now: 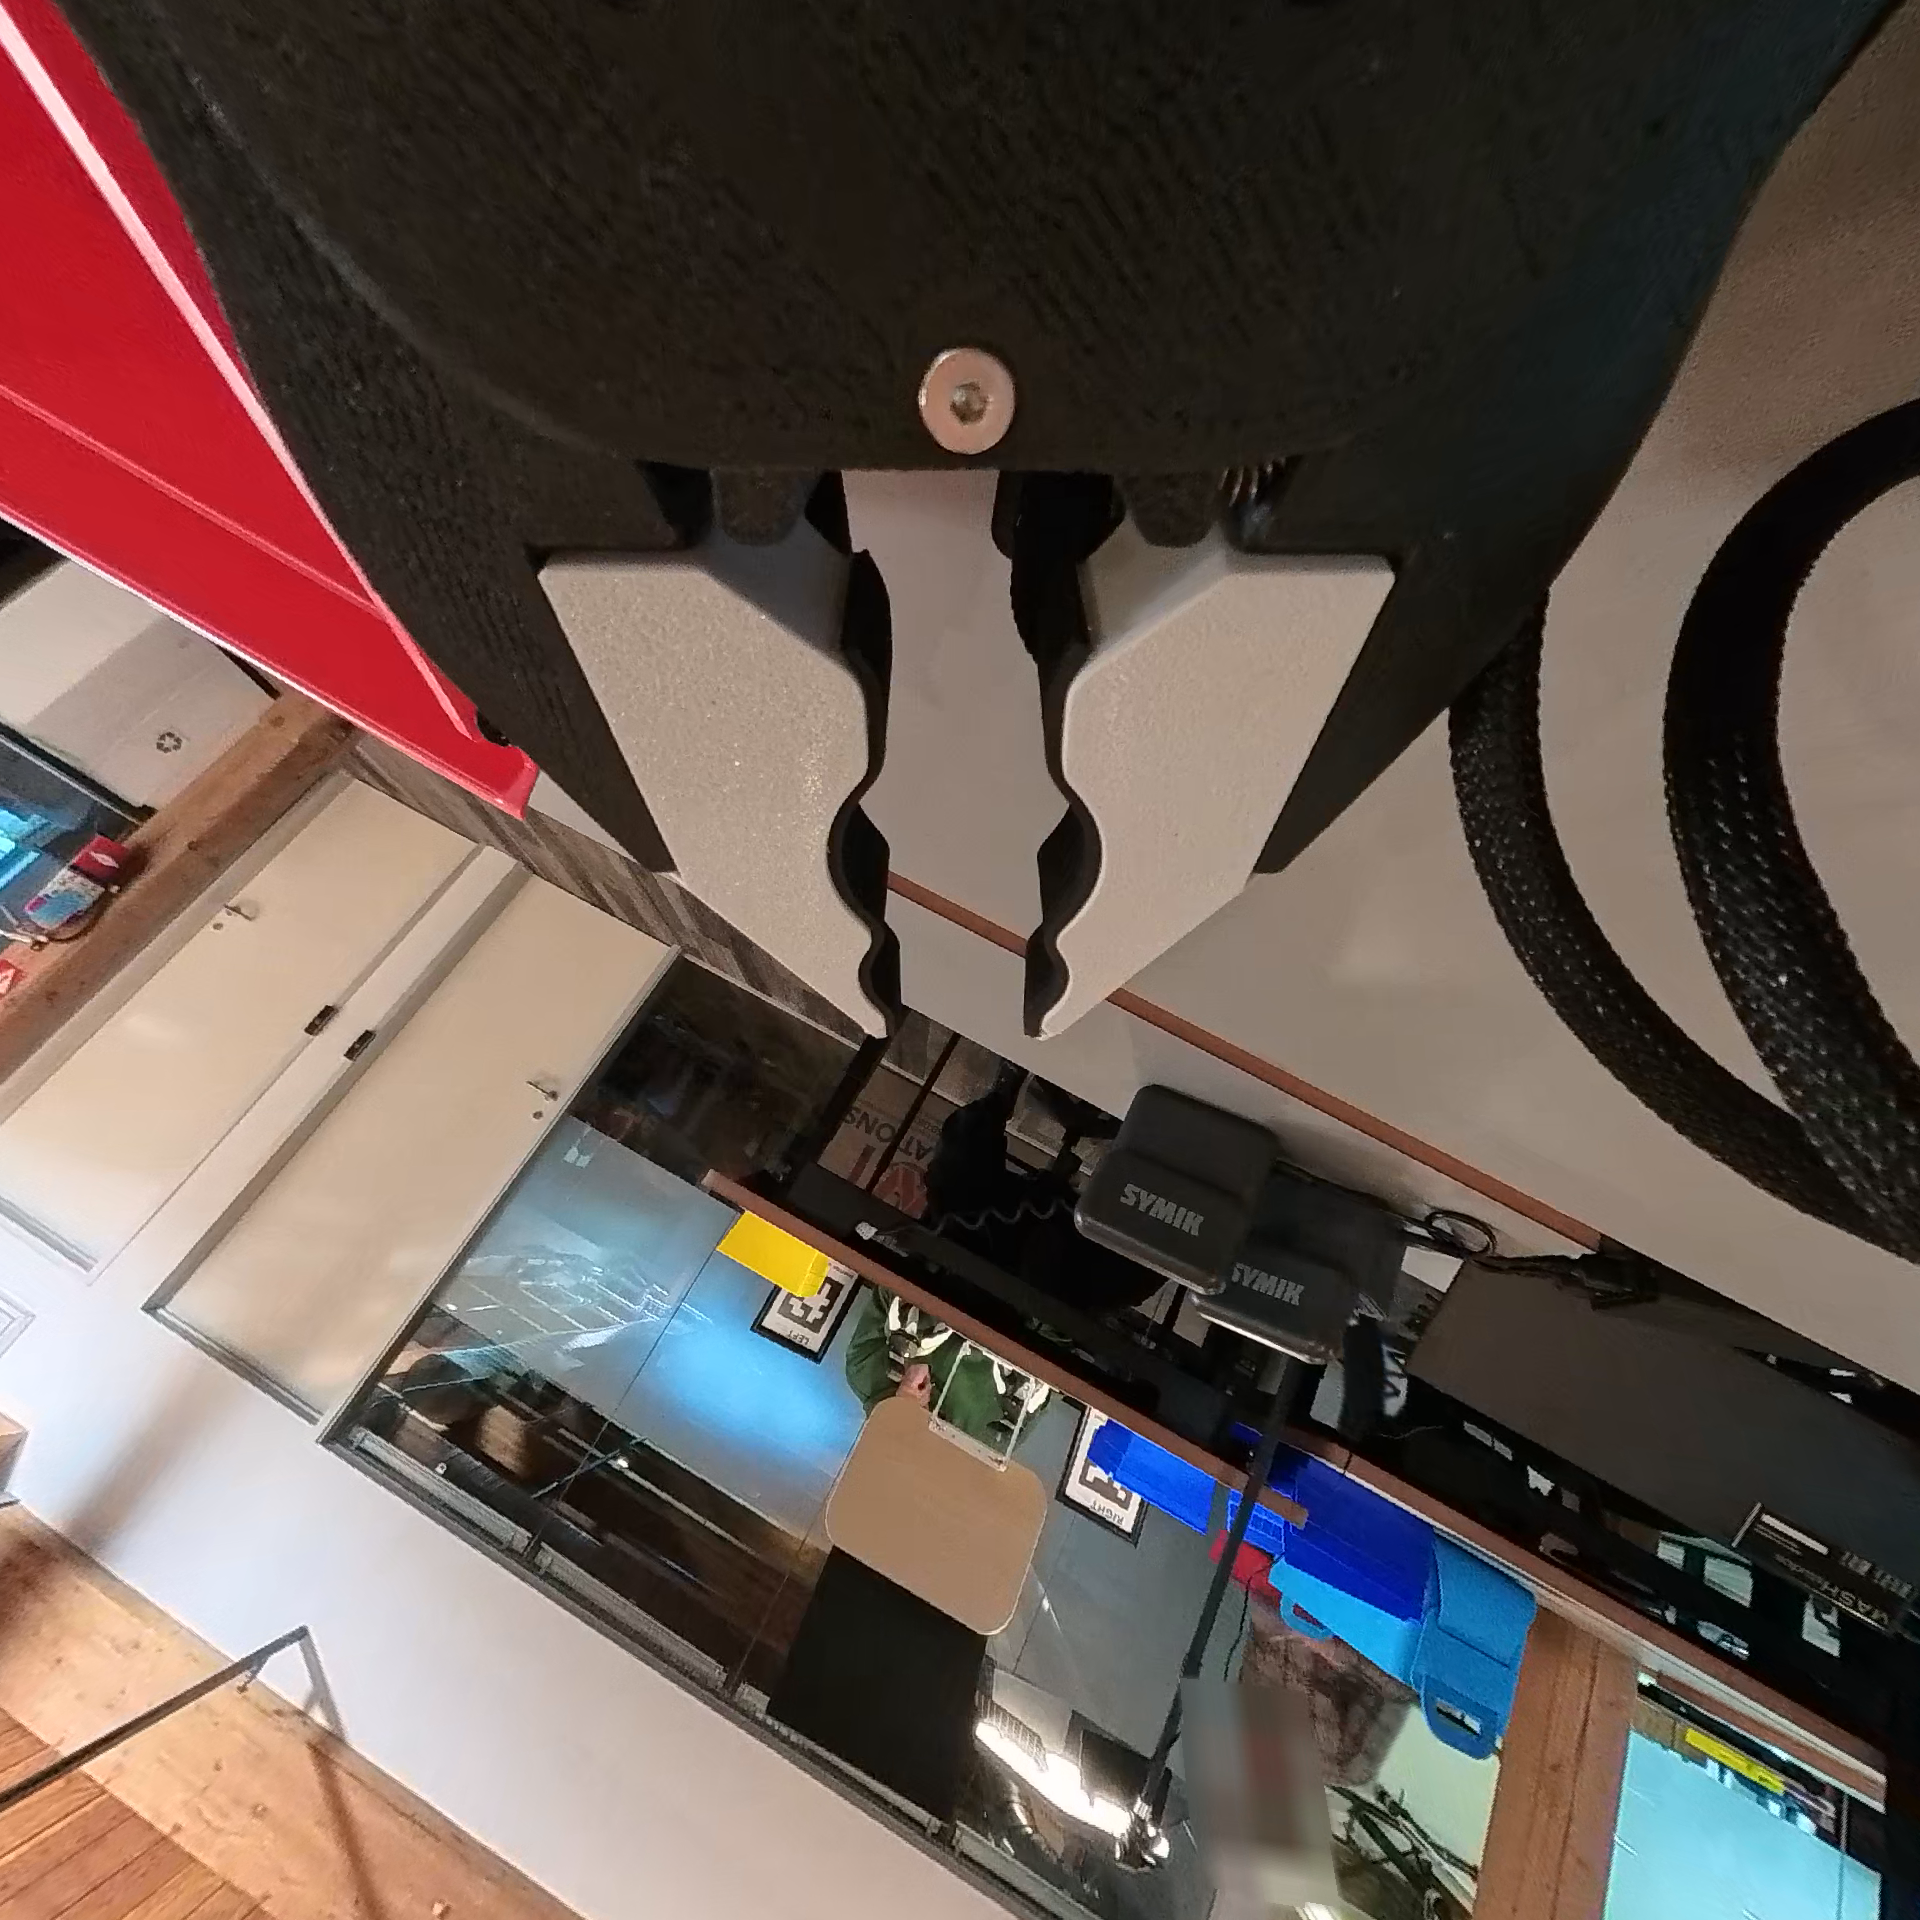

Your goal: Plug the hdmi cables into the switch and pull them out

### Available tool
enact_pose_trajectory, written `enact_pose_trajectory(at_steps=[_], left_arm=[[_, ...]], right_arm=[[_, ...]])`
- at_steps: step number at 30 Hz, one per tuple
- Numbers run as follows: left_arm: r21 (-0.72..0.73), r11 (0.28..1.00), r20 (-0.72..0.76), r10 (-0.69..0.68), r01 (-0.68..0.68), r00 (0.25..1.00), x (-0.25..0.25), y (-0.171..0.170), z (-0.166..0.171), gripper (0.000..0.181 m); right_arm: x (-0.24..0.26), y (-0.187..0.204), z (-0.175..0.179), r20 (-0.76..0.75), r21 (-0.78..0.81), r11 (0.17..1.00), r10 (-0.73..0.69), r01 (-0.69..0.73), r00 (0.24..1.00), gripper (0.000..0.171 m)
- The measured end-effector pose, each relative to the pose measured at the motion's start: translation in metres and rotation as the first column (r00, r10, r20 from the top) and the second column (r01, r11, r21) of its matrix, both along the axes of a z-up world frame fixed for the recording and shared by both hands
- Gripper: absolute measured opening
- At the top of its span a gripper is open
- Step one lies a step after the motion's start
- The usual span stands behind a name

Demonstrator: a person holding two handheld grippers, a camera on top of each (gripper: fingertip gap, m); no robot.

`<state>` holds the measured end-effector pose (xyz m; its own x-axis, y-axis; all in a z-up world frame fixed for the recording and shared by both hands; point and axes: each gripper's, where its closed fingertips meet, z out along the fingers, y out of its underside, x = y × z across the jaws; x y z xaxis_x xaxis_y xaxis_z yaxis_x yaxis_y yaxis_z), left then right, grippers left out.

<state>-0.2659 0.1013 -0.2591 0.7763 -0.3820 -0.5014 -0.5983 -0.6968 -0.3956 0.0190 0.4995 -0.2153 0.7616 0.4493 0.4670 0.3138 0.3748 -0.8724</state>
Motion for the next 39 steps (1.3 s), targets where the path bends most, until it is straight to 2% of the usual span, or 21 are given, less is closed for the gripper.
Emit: enact_pose_trajectory(at_steps=[4,8,12,16,22,26,29,31,34,39], left_arm=[[0.118,0.992,-0.031,-0.029,0.032,0.999,0.003,0.009,0.018,0.017],[0.298,0.954,-0.136,0.011,0.03,0.991,-0.002,0.015,0.059,0.01],[0.472,0.881,-0.202,0.064,0.04,0.977,0.0,0.014,0.106,0.009],[0.624,0.775,-0.222,0.053,0.1,0.974,0.021,0.014,0.148,0.009],[0.741,0.645,-0.189,-0.068,0.187,0.98,0.068,0.019,0.188,0.009],[0.79,0.566,-0.133,-0.216,0.235,0.967,0.11,0.03,0.206,0.009],[0.798,0.543,-0.026,-0.402,0.261,0.915,0.154,0.047,0.201,0.009],[0.783,0.553,0.036,-0.496,0.284,0.867,0.182,0.063,0.185,0.009],[0.755,0.581,0.077,-0.539,0.305,0.839,0.211,0.091,0.154,0.009],[0.706,0.618,0.036,-0.521,0.347,0.853,0.25,0.143,0.092,0.009]], right_arm=[[0.0,0.0,0.0,0.001,0.0,1.0,0.0,0.0,1.0,0.022],[0.0,0.0,0.0,0.004,0.001,1.0,0.001,-0.001,1.0,0.022],[-0.001,0.0,0.0,0.005,0.001,1.0,0.001,-0.001,1.0,0.022],[-0.001,0.0,0.0,0.006,0.001,1.0,0.001,-0.001,1.0,0.022],[0.0,0.0,0.0,0.004,0.001,1.0,0.001,-0.001,1.0,0.022],[0.0,0.001,0.0,0.003,0.0,1.0,0.0,0.0,1.0,0.022],[0.0,0.001,0.0,0.001,0.0,1.0,-0.001,0.001,1.0,0.022],[0.0,0.001,0.0,0.0,-0.001,1.0,-0.001,0.001,1.0,0.022],[0.001,0.002,0.0,-0.004,-0.002,1.0,-0.003,0.003,1.0,0.022],[0.0,0.001,0.0,0.001,0.003,1.0,-0.001,0.001,1.0,0.022]])
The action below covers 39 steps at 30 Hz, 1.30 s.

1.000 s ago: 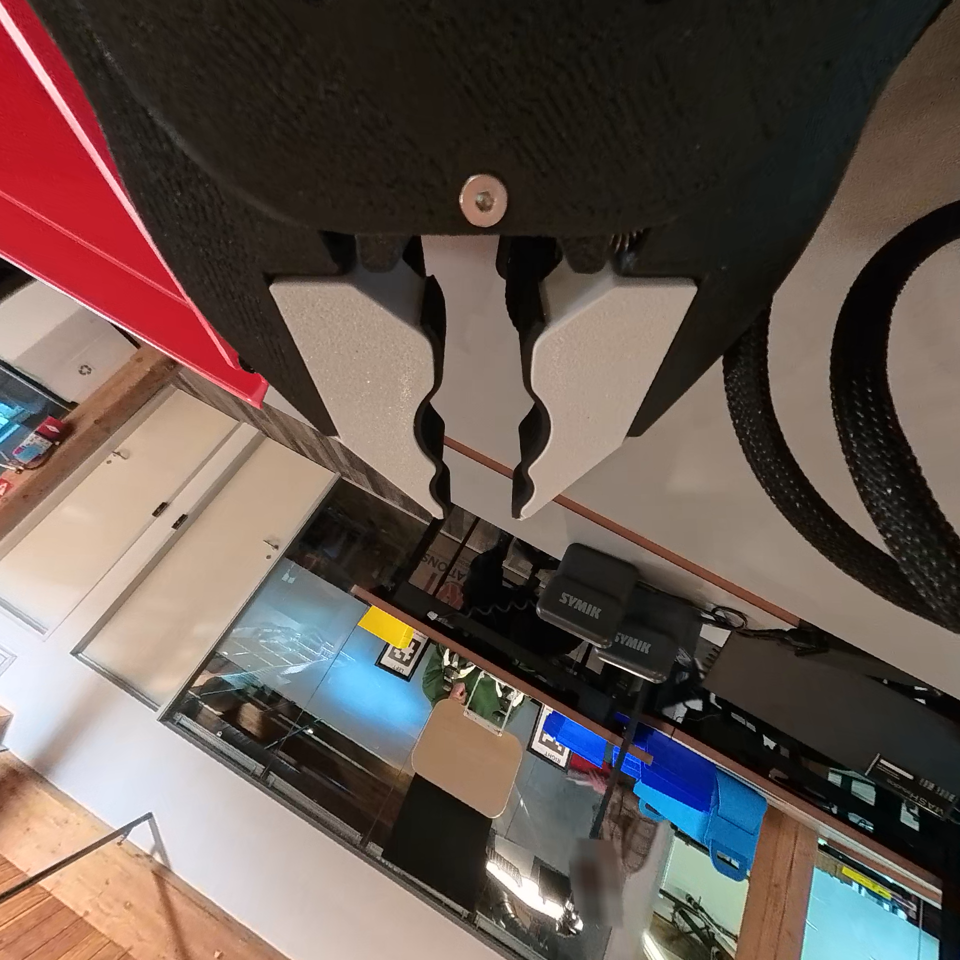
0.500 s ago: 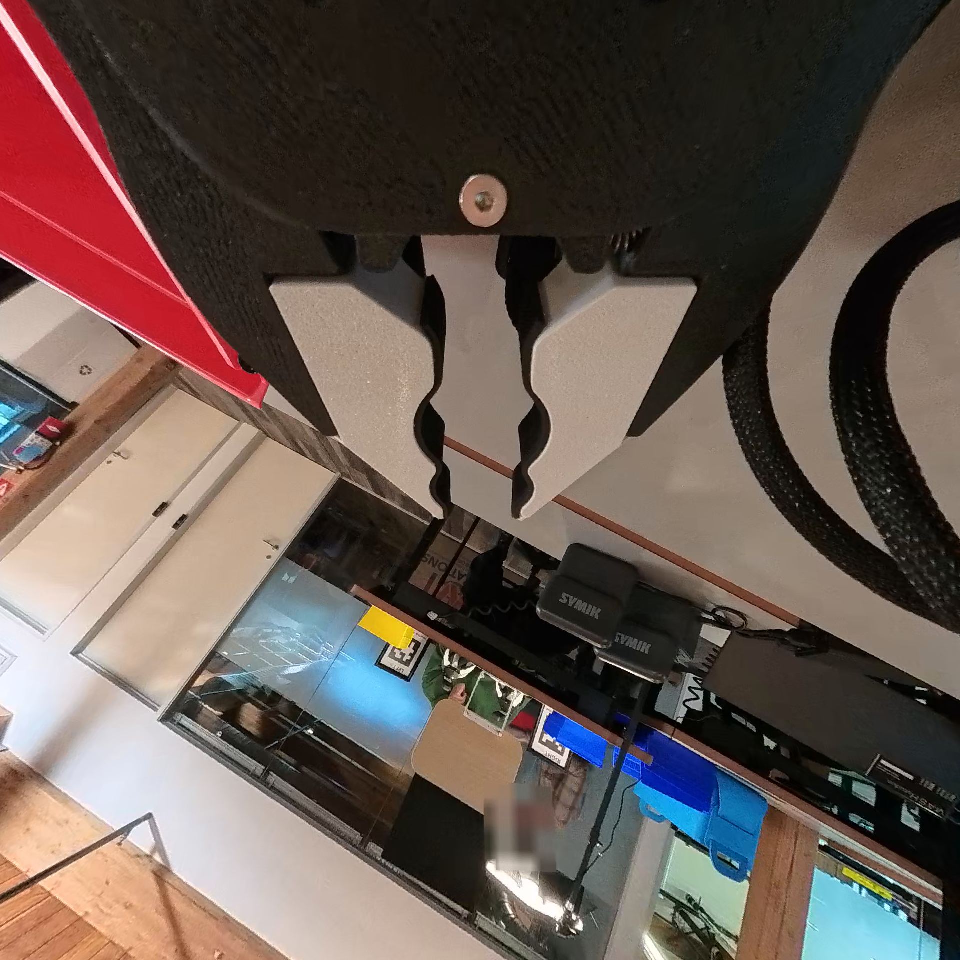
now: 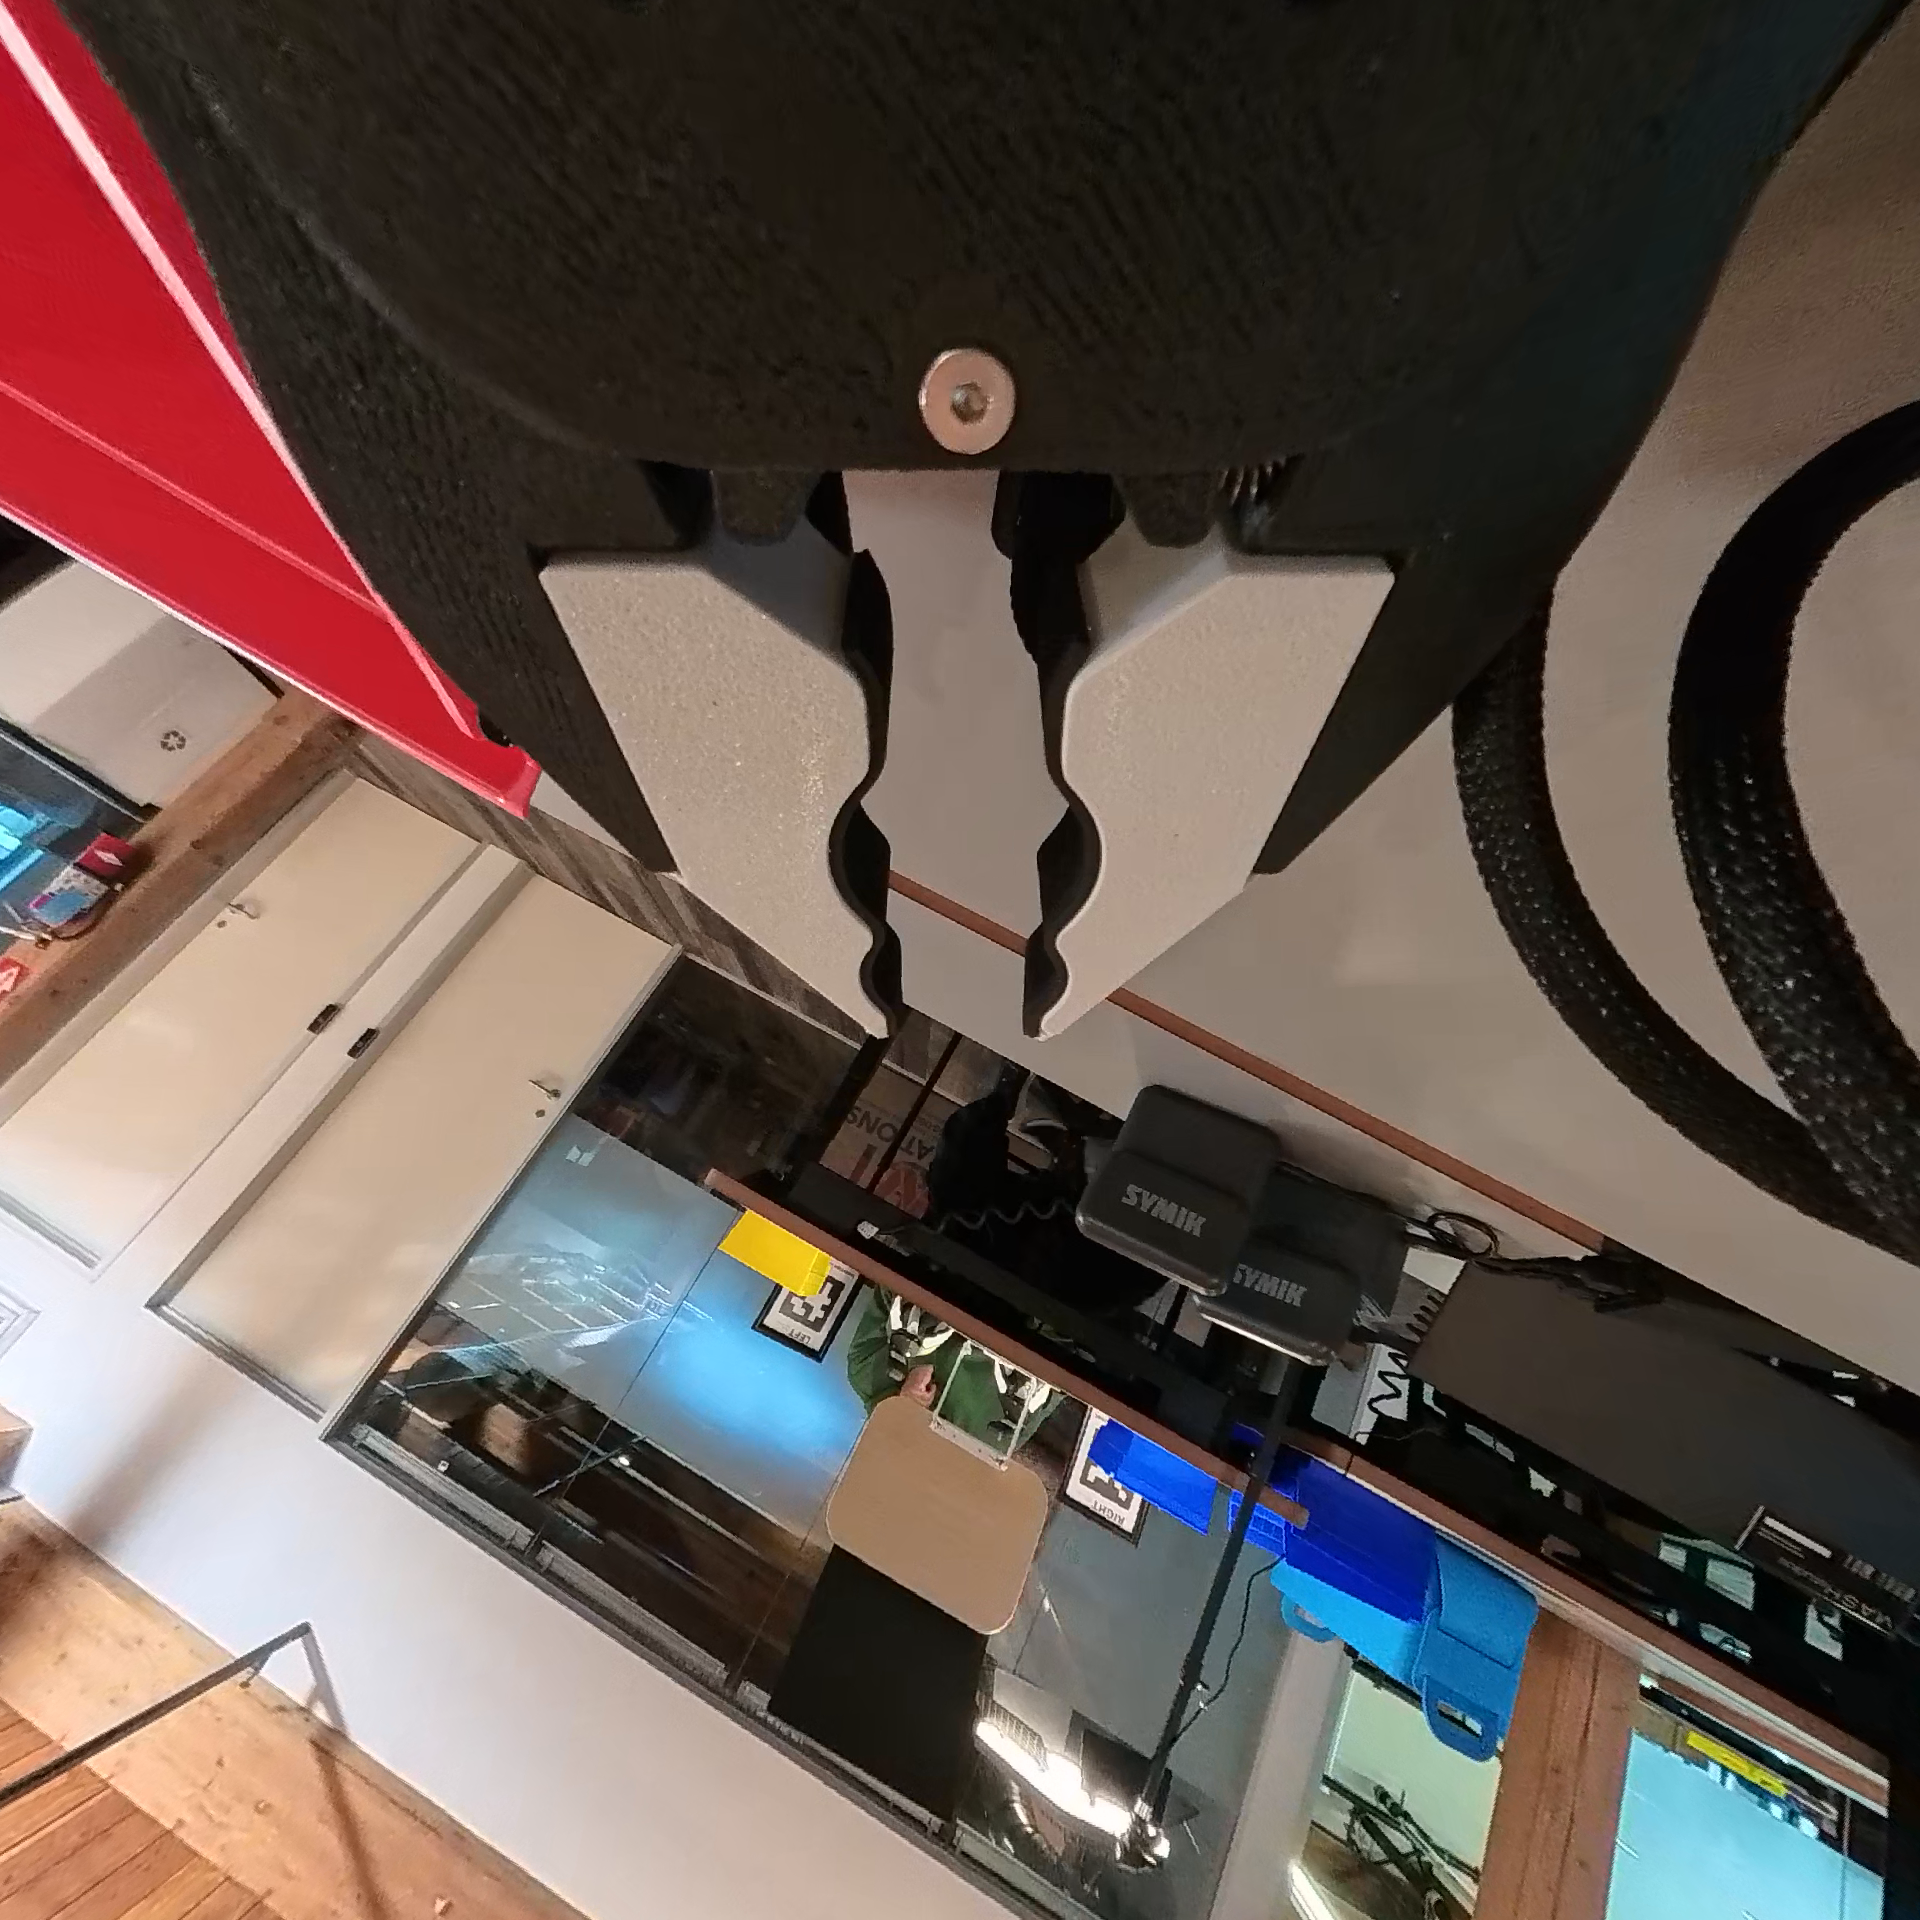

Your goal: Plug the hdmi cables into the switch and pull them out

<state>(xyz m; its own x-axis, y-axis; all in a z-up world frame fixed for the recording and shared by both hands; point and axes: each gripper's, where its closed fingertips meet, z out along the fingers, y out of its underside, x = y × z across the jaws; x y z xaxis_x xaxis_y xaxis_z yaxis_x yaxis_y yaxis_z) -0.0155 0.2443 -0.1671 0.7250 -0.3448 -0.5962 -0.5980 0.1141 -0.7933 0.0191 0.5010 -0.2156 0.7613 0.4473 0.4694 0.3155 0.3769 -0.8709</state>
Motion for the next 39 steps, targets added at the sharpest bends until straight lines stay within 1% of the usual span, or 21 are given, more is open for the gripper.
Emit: enact_pose_trajectory(at_steps=[4,8,10,11,12,13,14,15,16,17,18,21,23,26,27,28,30,32,35,37,39], left_arm=[[-0.031,0.998,-0.07,-0.053,0.051,0.996,0.028,0.023,-0.046,0.009],[0.09,0.993,-0.18,-0.06,0.077,0.982,0.035,0.033,-0.063,0.009],[0.143,0.984,-0.186,-0.075,0.102,0.98,0.036,0.033,-0.067,0.01],[0.167,0.98,-0.167,-0.078,0.107,0.983,0.036,0.033,-0.068,0.017],[0.18,0.977,-0.143,-0.087,0.113,0.986,0.034,0.034,-0.069,0.032],[0.185,0.976,-0.11,-0.092,0.112,0.99,0.033,0.036,-0.069,0.054],[0.181,0.979,-0.065,-0.083,0.093,0.994,0.03,0.04,-0.066,0.085],[0.155,0.985,-0.003,-0.079,0.078,0.997,0.028,0.042,-0.063,0.105],[0.133,0.987,0.059,-0.098,0.09,0.993,0.027,0.043,-0.061,0.115],[0.131,0.987,0.107,-0.107,0.093,0.988,0.024,0.043,-0.058,0.118],[0.141,0.987,0.156,-0.101,0.079,0.983,0.018,0.043,-0.052,0.118],[0.126,0.988,0.309,-0.121,0.085,0.943,0.001,0.04,-0.042,0.106],[0.116,0.987,0.364,-0.149,0.113,0.92,-0.007,0.037,-0.04,0.091],[0.137,0.979,0.335,-0.189,0.15,0.923,-0.016,0.034,-0.039,0.08],[0.157,0.974,0.304,-0.203,0.161,0.931,-0.019,0.033,-0.039,0.069],[0.177,0.963,0.27,-0.245,0.202,0.931,-0.017,0.028,-0.038,0.058],[0.202,0.931,0.256,-0.35,0.304,0.901,-0.007,0.015,-0.036,0.05],[0.198,0.877,0.219,-0.474,0.437,0.853,0.013,-0.003,-0.04,0.06],[0.085,0.846,0.164,-0.532,0.526,0.831,0.034,-0.01,-0.061,0.089],[0.059,0.809,0.211,-0.583,0.585,0.785,0.04,-0.018,-0.061,0.097],[0.09,0.778,0.336,-0.611,0.621,0.717,0.035,-0.024,-0.047,0.1]], right_arm=[[0.001,0.001,0.001,-0.011,-0.002,1.0,-0.001,0.001,1.0,0.021],[0.001,0.001,0.0,0.001,0.001,1.0,-0.005,0.005,1.0,0.021],[0.0,0.001,-0.001,0.007,0.003,1.0,-0.006,0.006,1.0,0.021],[0.0,0.001,-0.001,0.01,0.005,1.0,-0.006,0.006,1.0,0.021],[-0.001,0.001,-0.001,0.013,0.006,1.0,-0.005,0.005,1.0,0.021],[-0.001,0.001,-0.001,0.015,0.008,1.0,-0.005,0.005,1.0,0.021],[-0.001,0.0,-0.001,0.015,0.01,1.0,-0.007,0.007,1.0,0.021],[0.0,0.001,-0.001,0.015,0.011,1.0,-0.012,0.012,1.0,0.022],[0.001,0.001,-0.001,0.017,0.012,1.0,-0.021,0.021,1.0,0.023],[0.002,0.002,-0.001,0.02,0.013,0.999,-0.033,0.033,0.999,0.024],[0.004,0.003,-0.001,0.022,0.013,0.999,-0.048,0.047,0.999,0.024],[0.016,0.003,0.005,0.005,0.033,0.995,-0.096,0.096,0.995,0.024],[0.023,0.001,0.012,-0.003,0.057,0.991,-0.123,0.123,0.992,0.024],[0.029,-0.003,0.018,-0.002,0.075,0.987,-0.143,0.143,0.99,0.024],[0.03,-0.005,0.021,-0.004,0.078,0.986,-0.149,0.149,0.989,0.024],[0.031,-0.006,0.024,-0.007,0.084,0.985,-0.152,0.152,0.988,0.024],[0.029,-0.011,0.03,-0.009,0.097,0.985,-0.139,0.139,0.99,0.024],[0.025,-0.017,0.035,-0.004,0.101,0.989,-0.111,0.111,0.994,0.024],[0.011,-0.028,0.037,0.023,0.086,0.996,-0.029,0.027,0.999,0.024],[0.0,-0.04,0.041,0.032,0.065,0.996,0.062,-0.064,0.998,0.026],[-0.019,-0.064,0.044,0.044,0.015,0.965,0.262,-0.262,0.964,0.029]])
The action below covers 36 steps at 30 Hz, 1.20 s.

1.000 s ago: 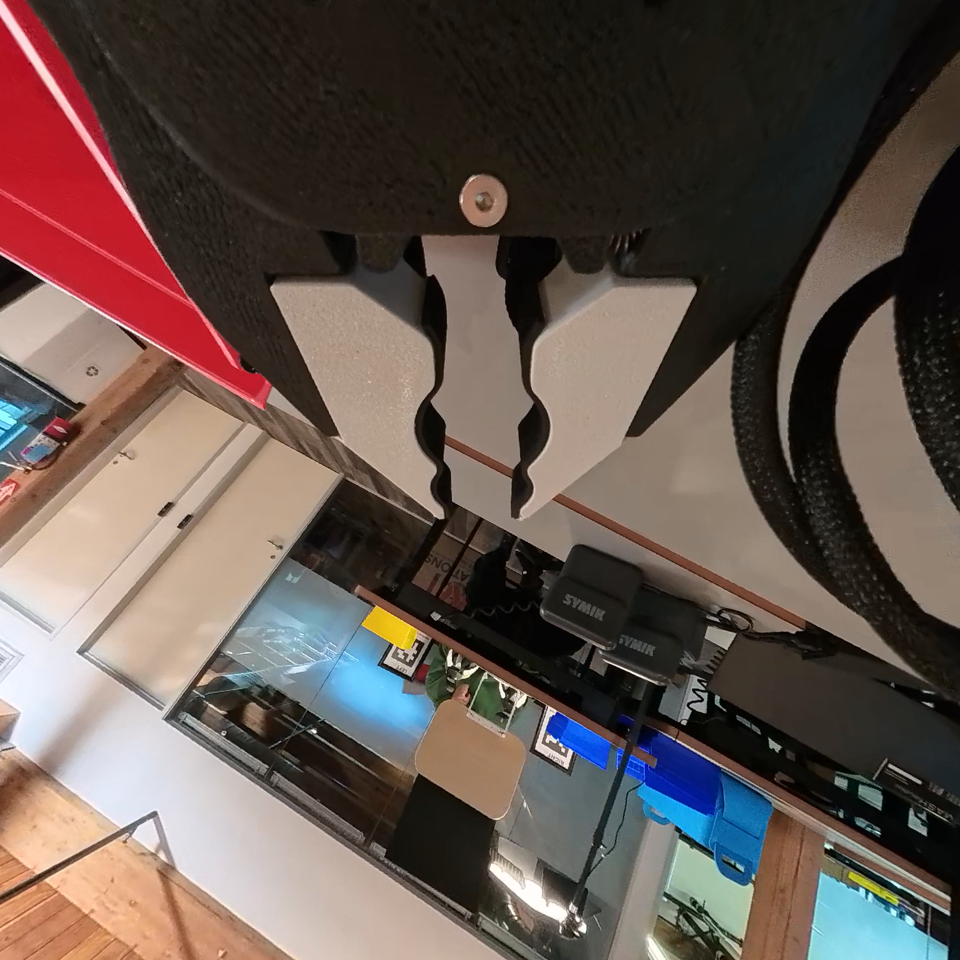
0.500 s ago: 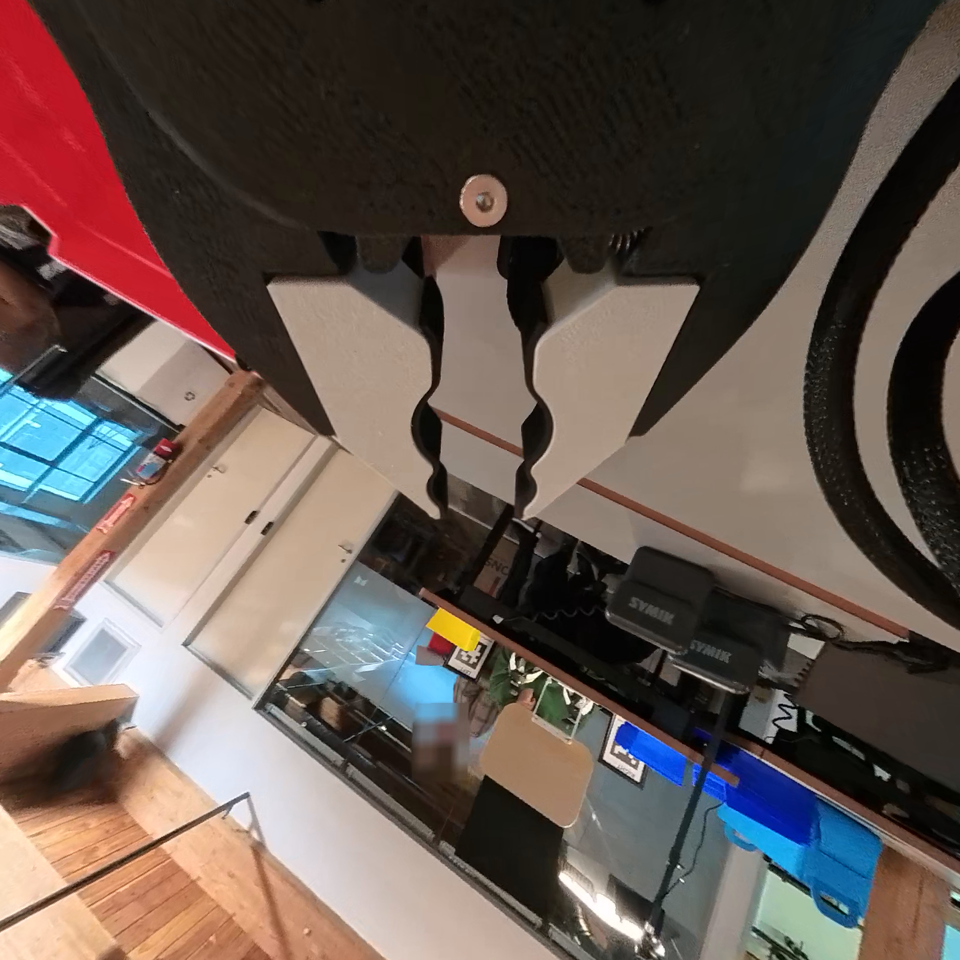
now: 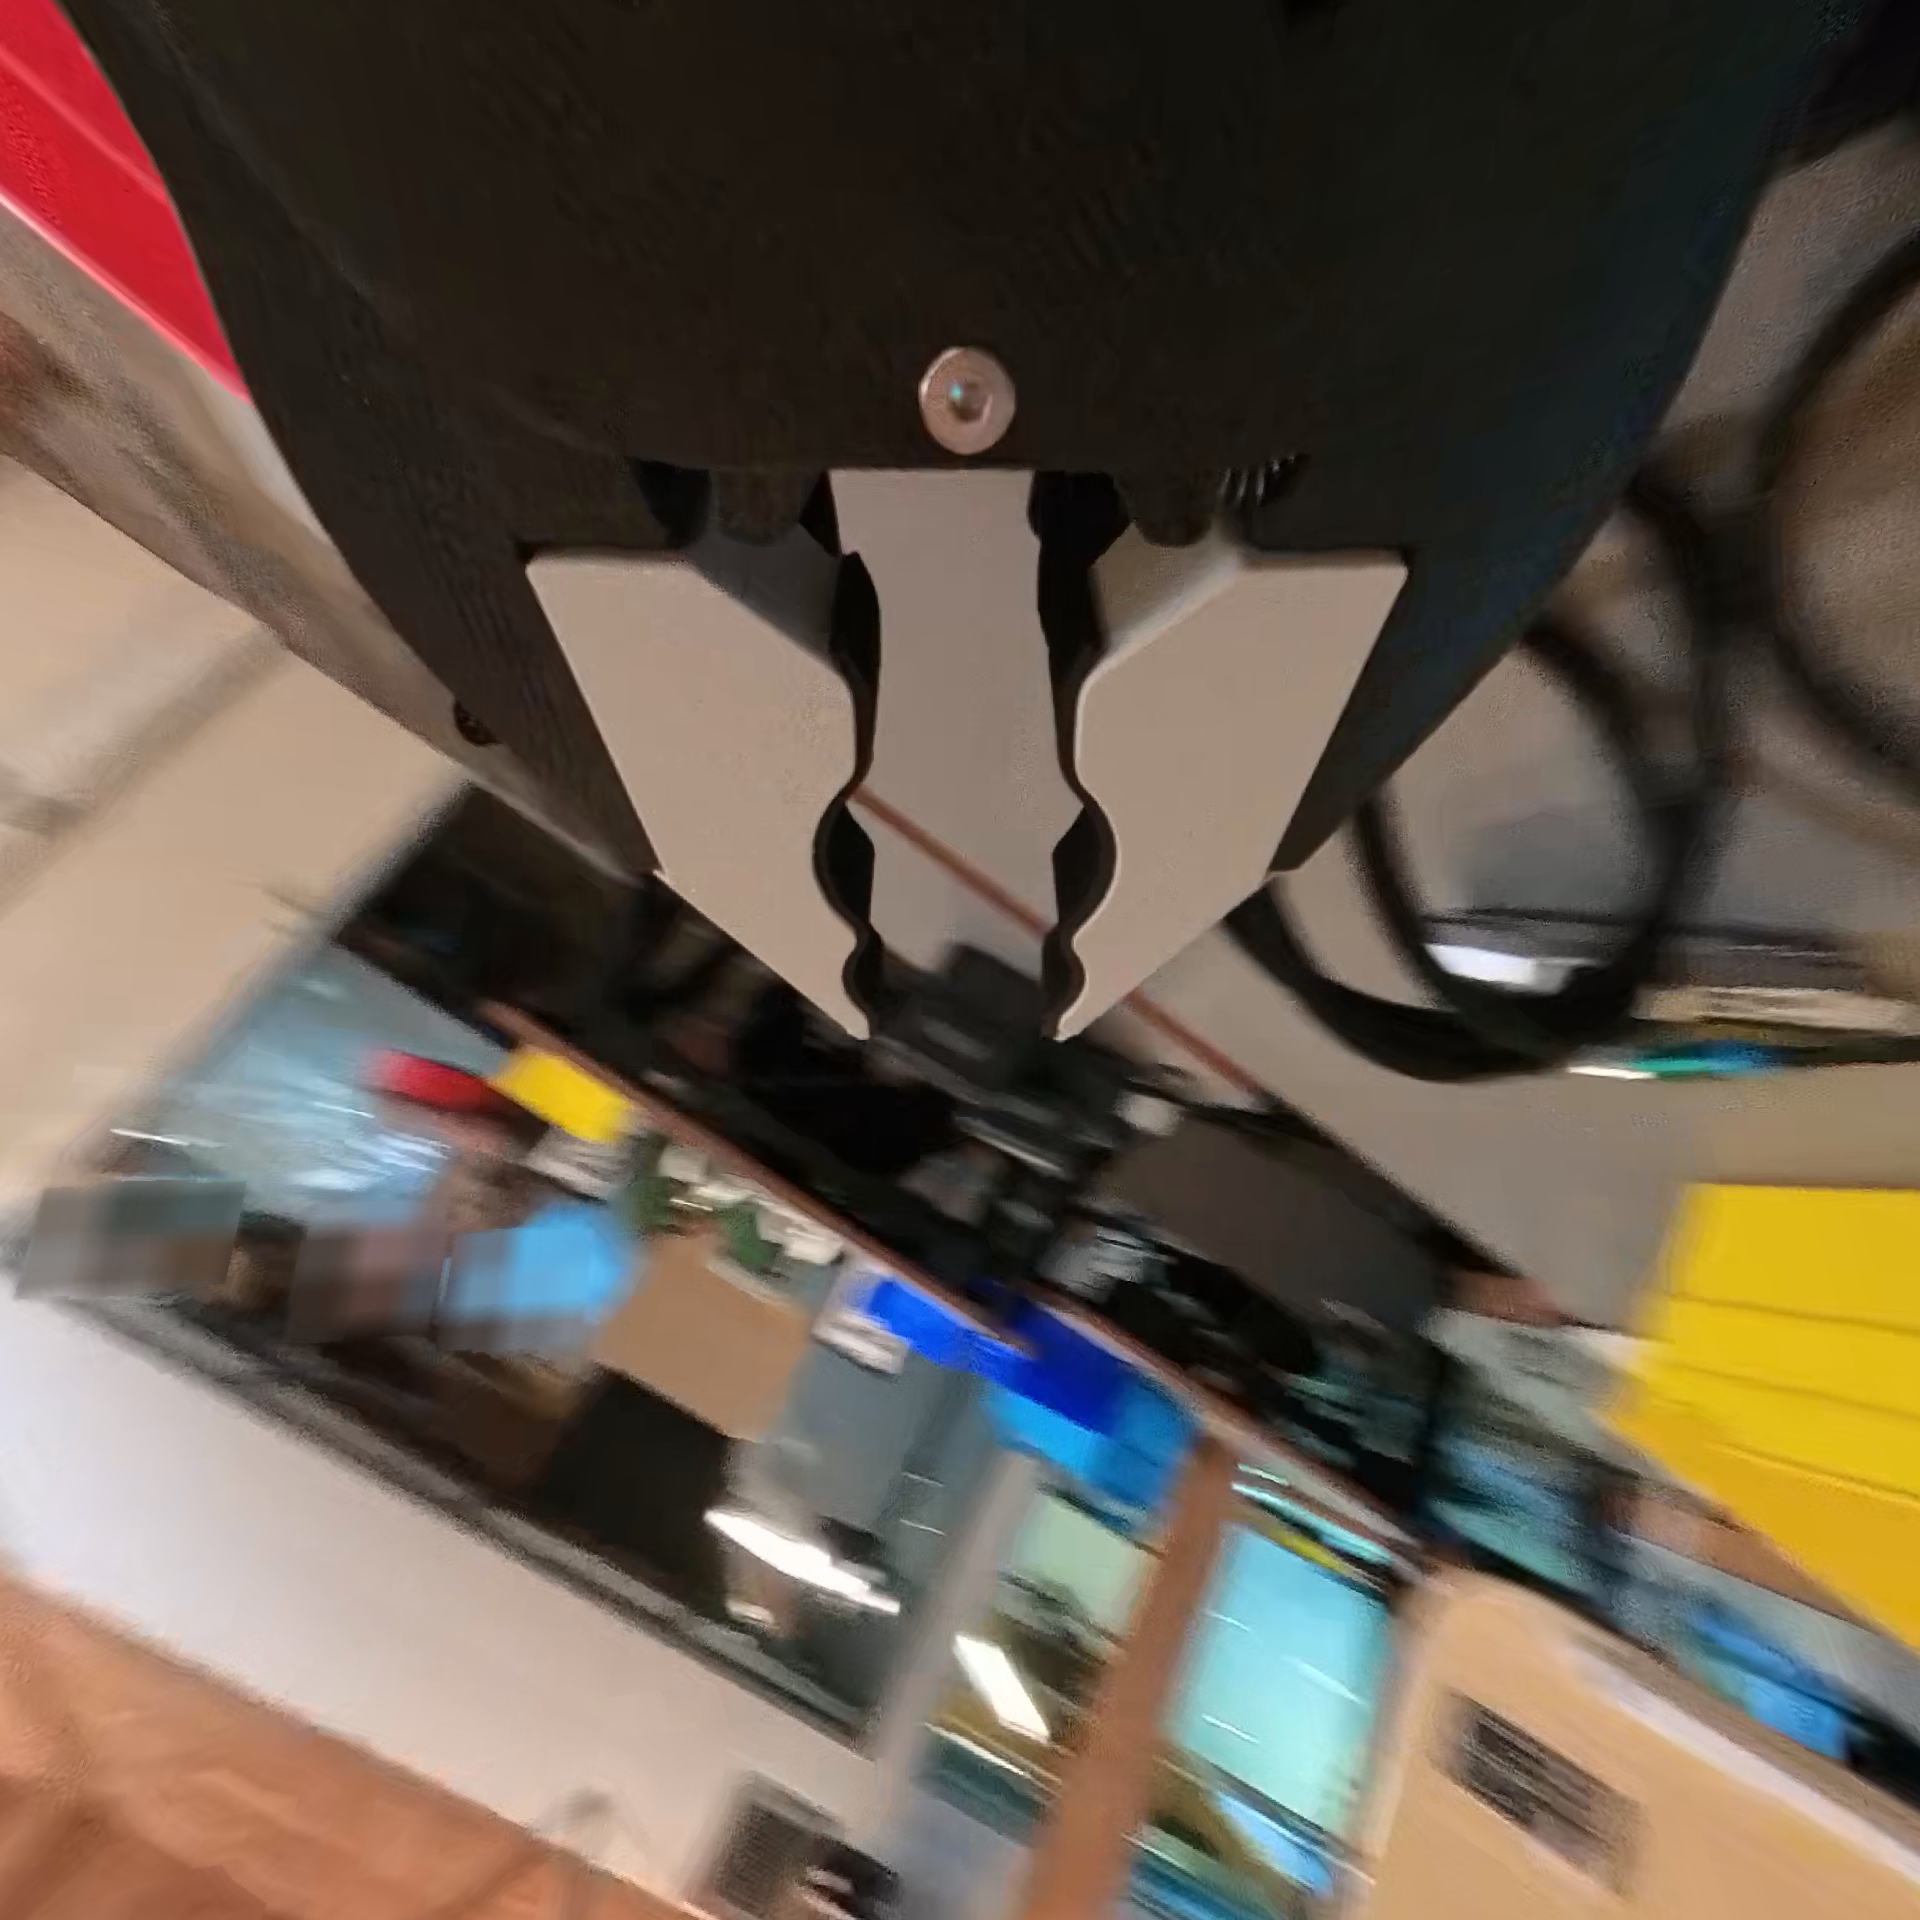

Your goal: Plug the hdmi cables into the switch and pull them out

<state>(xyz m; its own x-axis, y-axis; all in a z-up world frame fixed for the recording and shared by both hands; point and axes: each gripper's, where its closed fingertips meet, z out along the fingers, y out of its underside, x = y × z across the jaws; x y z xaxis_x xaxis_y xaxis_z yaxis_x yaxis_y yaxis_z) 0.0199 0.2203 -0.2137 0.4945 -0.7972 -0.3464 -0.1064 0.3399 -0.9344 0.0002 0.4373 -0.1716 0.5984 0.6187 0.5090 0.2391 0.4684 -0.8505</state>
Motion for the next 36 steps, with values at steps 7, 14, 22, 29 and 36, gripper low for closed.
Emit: enact_pose_trajectory(at_steps=[7,14,22,29,36], left_arm=[[-0.094,0.995,0.386,0.012,0.026,0.922,-0.052,0.012,0.042,0.081],[-0.177,0.978,0.377,0.173,-0.113,0.91,-0.068,0.036,0.032,0.062],[-0.292,0.907,0.313,0.391,-0.305,0.865,-0.087,0.064,0.016,0.035],[-0.247,0.823,0.176,0.557,-0.511,0.812,-0.093,0.082,0.015,0.007],[-0.52,0.849,0.495,0.39,-0.095,0.777,-0.086,0.101,0.062,0.08]], right_arm=[[-0.03,-0.057,-0.022,-0.013,-0.368,0.828,0.451,-0.423,0.893,0.056],[-0.042,-0.052,-0.052,0.121,-0.417,0.849,0.407,-0.326,0.905,0.04],[-0.035,-0.03,-0.051,0.206,-0.306,0.94,0.222,-0.152,0.953,0.015],[-0.02,-0.026,0.002,0.074,-0.014,1.0,0.014,-0.013,0.997,0.007],[-0.006,-0.069,0.063,-0.111,0.292,0.956,0.06,-0.025,0.992,0.006]])
